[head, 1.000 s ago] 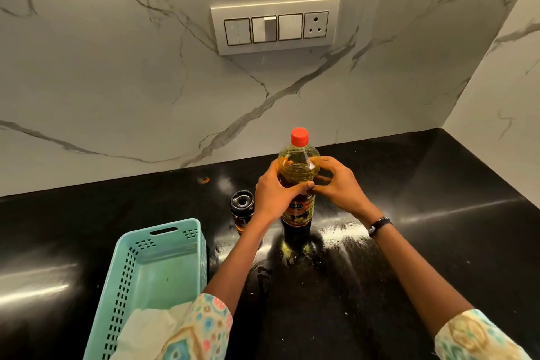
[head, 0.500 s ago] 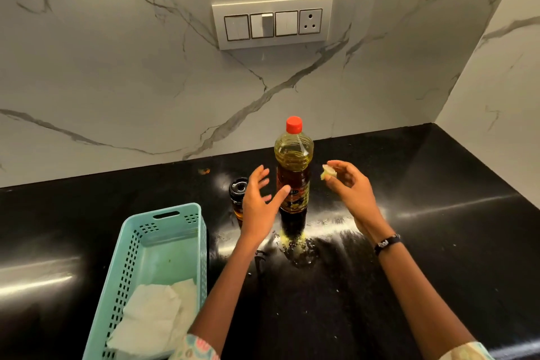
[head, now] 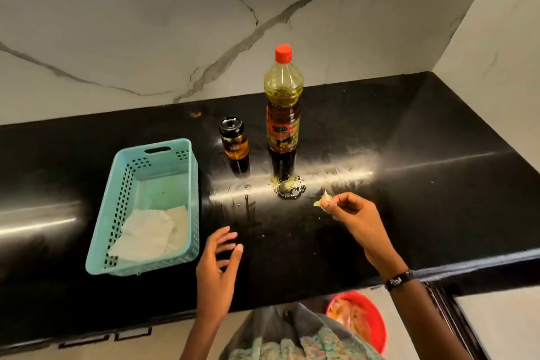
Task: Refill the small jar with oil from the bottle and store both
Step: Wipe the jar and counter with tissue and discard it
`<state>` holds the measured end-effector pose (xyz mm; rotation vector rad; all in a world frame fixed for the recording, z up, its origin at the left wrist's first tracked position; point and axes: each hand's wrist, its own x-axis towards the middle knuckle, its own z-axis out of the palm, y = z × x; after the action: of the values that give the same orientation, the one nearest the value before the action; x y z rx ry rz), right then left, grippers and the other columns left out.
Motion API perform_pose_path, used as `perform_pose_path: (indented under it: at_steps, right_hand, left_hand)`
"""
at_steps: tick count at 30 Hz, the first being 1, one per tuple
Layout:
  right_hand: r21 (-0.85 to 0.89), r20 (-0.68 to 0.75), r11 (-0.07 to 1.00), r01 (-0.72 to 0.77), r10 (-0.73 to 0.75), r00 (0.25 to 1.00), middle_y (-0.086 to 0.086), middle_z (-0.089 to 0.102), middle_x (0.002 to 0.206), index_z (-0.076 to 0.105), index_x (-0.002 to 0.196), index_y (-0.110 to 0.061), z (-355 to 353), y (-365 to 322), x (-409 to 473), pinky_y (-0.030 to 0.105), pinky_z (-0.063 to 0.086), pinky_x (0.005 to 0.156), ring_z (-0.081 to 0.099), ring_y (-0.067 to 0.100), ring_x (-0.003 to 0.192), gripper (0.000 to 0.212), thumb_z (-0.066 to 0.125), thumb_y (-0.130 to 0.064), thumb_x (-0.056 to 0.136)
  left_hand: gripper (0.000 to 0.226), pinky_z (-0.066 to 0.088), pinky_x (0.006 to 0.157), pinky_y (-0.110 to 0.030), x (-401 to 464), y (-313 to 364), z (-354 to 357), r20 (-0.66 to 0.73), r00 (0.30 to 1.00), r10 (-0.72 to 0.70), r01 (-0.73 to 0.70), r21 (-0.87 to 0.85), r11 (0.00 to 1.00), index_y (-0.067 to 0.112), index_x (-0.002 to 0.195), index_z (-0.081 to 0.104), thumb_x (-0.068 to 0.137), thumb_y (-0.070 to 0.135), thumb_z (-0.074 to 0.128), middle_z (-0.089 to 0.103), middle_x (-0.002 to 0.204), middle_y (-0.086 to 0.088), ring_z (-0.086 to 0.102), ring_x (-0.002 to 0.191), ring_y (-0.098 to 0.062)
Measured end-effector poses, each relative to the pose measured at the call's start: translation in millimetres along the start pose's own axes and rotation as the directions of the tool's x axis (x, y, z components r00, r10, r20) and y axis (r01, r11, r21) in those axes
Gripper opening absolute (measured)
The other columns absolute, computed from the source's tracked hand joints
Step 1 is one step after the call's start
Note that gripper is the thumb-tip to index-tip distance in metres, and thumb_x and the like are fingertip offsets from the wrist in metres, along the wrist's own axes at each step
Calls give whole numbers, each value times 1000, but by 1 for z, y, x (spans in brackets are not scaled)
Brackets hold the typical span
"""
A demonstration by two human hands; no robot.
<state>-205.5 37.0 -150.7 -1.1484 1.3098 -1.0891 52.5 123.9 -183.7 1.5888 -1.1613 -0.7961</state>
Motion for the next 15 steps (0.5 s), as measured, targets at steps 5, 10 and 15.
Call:
perform_pose_path:
  at_steps: [5,10,15]
  right_hand:
    - [-24,22,998,-59,60,998,5,74,91,72,93,-9,-2,11,-17,28,55,82,69,18,92,12,66,-16,85]
    - [-237,-122,971,-24,-6,993,4,71,78,69,78,-8,1,15,-23,27,57,75,68,17,79,4,71,-9,81]
    - [-474,-94,872,126,-193,977,-1,68,80,67,85,-14,5,13,-37,12,52,67,65,8,75,6,69,-10,82]
  left_hand:
    - [32,51,74,-14,-14,-8,-8,-23,999,45,-44,56,997,22,118,54,89,11,61,63,108,10,61,94,-2]
    - [30,51,74,-16,-11,-19,-11,-2,987,162,-159,194,968,21,118,55,91,9,58,63,105,10,60,93,-4]
    - [26,50,74,-16,-9,-25,-14,19,969,247,-242,292,925,15,117,57,92,7,55,62,105,4,59,92,-6]
